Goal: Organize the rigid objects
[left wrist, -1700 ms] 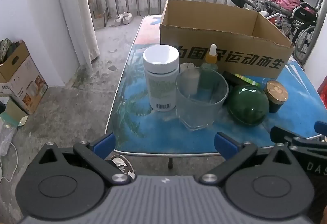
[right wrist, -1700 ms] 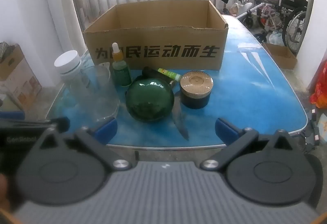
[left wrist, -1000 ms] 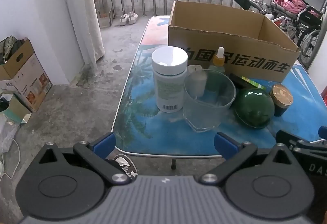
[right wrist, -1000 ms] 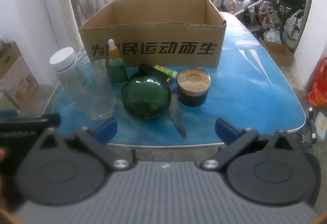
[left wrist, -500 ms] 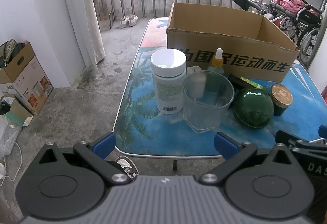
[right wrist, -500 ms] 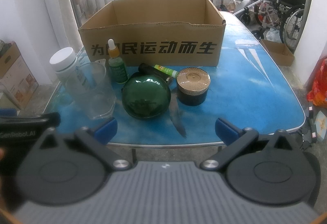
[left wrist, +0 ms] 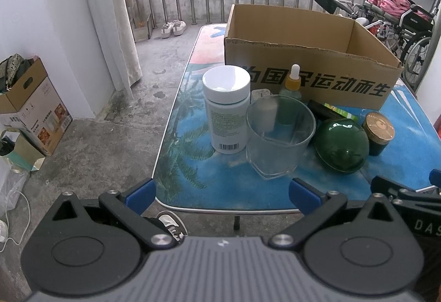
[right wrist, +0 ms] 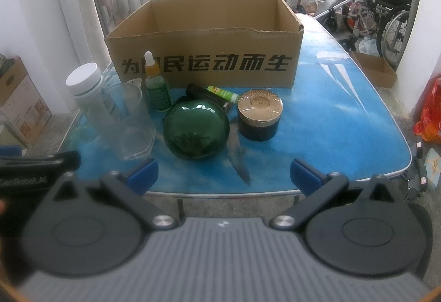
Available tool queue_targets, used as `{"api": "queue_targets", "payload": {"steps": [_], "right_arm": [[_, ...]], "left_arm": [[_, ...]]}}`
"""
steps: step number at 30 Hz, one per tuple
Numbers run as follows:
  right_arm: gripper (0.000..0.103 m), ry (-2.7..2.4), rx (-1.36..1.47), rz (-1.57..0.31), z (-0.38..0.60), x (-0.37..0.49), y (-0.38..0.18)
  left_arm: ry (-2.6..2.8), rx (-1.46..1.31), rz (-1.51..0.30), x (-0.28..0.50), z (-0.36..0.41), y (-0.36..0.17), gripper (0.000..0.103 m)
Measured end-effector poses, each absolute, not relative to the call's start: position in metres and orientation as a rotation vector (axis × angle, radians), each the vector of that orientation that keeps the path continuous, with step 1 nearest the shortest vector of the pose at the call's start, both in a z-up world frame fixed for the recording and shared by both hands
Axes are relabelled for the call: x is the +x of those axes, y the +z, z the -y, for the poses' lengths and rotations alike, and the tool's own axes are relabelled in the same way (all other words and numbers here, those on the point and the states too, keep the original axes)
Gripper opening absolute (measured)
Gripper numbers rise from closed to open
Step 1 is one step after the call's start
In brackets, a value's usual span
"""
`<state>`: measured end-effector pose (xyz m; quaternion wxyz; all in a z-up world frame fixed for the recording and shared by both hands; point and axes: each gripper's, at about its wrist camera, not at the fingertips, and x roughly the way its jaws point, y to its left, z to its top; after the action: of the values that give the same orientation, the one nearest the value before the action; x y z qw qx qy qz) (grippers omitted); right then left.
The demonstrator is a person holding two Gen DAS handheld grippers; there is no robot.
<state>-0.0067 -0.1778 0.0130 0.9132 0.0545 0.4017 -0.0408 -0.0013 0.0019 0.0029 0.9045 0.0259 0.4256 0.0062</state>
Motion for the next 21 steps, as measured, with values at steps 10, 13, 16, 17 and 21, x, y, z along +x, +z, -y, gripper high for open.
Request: {"api": "queue_targets", "payload": {"steps": [10, 13, 16, 17, 21], "right_arm": [[0.102, -0.084, 0.113, -0.828, 0.1777, -0.0066, 0.0131], [0.102, -0.085, 0.112, -0.828, 0.1777, -0.0065, 0.0132], [0.102, -0.086, 0.113, -0.829, 0.1779, -0.0065, 0.0126], [0.102, -0.088, 0.114, -0.831, 0.1782, -0.0067, 0.0119], [0.102, -0.092, 0.112, -0.834, 0.1774, -0.0069, 0.0110]], "left_arm": [[0.013, 0.055, -0.878, -0.0014, -0.0024, 0.0037, 0.103], [0.013, 0.057, -0.876, -0.0014, -0.0025, 0.0041, 0.103], [0.010, 0.057, -0.874, -0.0022, -0.0035, 0.0055, 0.103], [0.010, 0.056, -0.872, -0.0023, -0.0036, 0.0056, 0.103], [0.009, 0.054, -0.869, -0.0021, -0.0043, 0.0064, 0.103]]}}
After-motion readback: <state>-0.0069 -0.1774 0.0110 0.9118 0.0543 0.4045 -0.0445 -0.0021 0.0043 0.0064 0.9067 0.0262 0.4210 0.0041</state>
